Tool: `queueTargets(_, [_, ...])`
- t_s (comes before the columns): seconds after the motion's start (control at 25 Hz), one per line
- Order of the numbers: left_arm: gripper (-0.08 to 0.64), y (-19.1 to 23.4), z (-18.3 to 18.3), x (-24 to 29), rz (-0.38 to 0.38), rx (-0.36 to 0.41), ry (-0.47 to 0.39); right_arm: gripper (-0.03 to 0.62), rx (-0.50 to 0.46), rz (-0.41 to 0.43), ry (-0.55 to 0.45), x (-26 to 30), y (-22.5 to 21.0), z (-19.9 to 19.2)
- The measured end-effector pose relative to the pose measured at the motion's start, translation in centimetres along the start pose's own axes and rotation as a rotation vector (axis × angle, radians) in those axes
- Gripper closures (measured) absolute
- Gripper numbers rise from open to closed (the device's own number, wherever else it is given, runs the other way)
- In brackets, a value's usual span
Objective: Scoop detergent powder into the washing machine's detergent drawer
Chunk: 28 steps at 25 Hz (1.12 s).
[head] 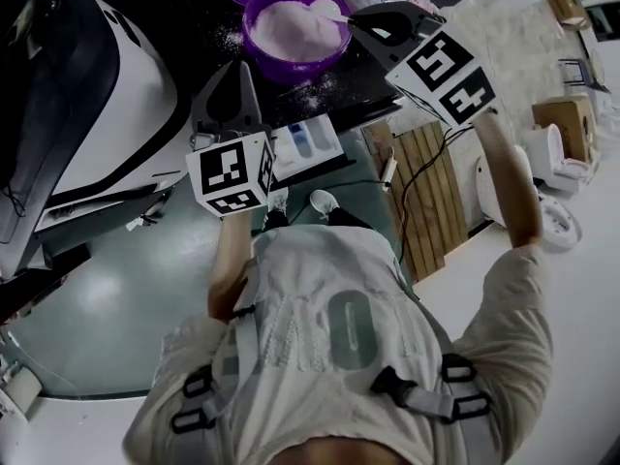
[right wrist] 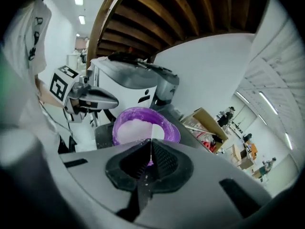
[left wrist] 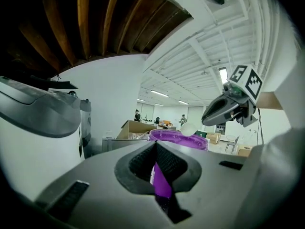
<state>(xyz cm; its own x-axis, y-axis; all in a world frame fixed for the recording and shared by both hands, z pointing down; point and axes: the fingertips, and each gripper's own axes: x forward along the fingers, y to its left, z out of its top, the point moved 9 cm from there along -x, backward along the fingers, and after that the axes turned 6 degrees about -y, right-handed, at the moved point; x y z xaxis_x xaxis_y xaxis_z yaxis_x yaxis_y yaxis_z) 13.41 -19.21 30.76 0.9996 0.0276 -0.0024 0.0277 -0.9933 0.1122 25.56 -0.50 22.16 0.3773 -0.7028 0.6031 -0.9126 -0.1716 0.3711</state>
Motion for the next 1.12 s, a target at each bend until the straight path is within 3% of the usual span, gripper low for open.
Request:
queueTargets(0.2, [0.54,0.4,-0.5,0.6,0.003,0.009,-0.002,0.583,-0.114,0.136,0.206,3.1,-1.8,0.7])
queueTargets(0.56, [0.54,1.8,-0.9,0.8,0.031,0.037,-0.01,0.583,-0.216,0.276,0.407,7.2,-2.0,0.9])
queueTargets(0.92, [0.54,2.1,-1.2,1.0,0.028,0.069,-0.004,0.583,-0.249,0.324,0.497,8.5,-2.0,0.9])
queueTargets(1.12, [0.54,2.1,-1.1,1.4,0.03,0.072,-0.008,0.583,-0.21,0.362,0.52,8.8,-1.7,0.8])
